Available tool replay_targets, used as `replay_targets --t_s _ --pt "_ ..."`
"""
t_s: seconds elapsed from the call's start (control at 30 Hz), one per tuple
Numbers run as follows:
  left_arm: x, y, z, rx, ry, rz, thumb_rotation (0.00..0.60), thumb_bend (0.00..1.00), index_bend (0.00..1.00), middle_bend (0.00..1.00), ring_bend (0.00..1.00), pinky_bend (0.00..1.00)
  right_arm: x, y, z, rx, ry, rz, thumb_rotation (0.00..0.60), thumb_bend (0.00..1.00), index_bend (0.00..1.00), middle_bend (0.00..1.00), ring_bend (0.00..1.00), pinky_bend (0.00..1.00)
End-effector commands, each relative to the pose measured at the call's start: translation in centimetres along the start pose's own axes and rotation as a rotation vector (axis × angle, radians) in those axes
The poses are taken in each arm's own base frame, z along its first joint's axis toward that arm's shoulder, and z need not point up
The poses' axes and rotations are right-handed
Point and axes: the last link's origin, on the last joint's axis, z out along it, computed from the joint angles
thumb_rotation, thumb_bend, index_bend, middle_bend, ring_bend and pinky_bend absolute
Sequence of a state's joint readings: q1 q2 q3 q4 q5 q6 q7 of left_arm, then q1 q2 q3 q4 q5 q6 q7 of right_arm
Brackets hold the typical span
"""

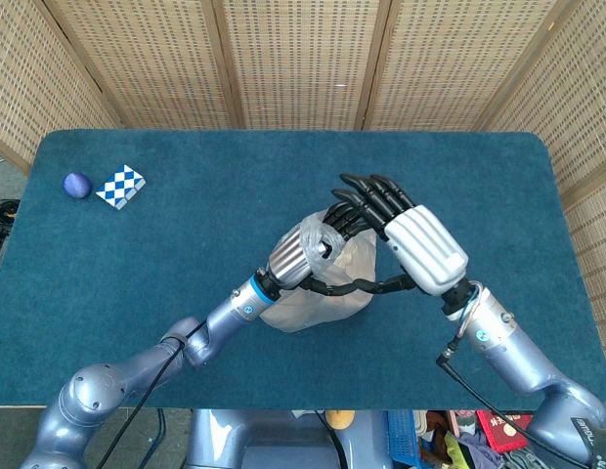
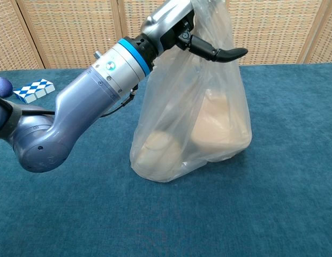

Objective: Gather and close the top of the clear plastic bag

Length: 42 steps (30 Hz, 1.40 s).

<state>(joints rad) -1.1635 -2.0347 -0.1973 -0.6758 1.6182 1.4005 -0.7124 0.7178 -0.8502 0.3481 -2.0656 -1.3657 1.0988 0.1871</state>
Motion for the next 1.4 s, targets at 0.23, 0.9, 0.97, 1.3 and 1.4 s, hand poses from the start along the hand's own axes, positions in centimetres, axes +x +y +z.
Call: replay_targets --t_s 0.23,0.9,0.97,1.3,1.4 --pt "0.8 0.0 0.2 0.011 0.083 -0.083 0.551 0.24 0.0 0.0 0.0 0.0 3.3 3.2 -2.7 -0.068 0.119 -0.089 0.6 0.0 0.0 0.0 0.0 0.0" --pt "8.0 2.0 0.5 0.186 0.036 -0.411 0.596 0.09 0.0 0.0 0.0 0.05 -4.7 15.5 -15.4 -0.45 0.077 -0.192 0.6 0.0 0.0 0.0 0.0 0.0" --pt "9.0 2.6 0.6 0.207 0.0 -0.415 0.595 0.05 0.01 0.0 0.0 0.05 -5.4 15.4 -16.1 -0.453 0.082 -0.182 0.6 0.0 0.0 0.0 0.0 0.0" --pt "13.2 5.8 1.6 0.26 -0.067 -0.497 0.597 0.0 0.48 0.48 0.28 0.17 -7.8 14.3 -18.6 -0.482 0.109 -0.17 0.6 0.0 0.0 0.0 0.0 0.0" --pt "14.2 6.5 1.8 0.257 -0.059 -0.486 0.6 0.0 0.59 0.6 0.4 0.26 -8.3 14.0 -19.1 -0.496 0.121 -0.158 0.6 0.0 0.0 0.0 0.0 0.0"
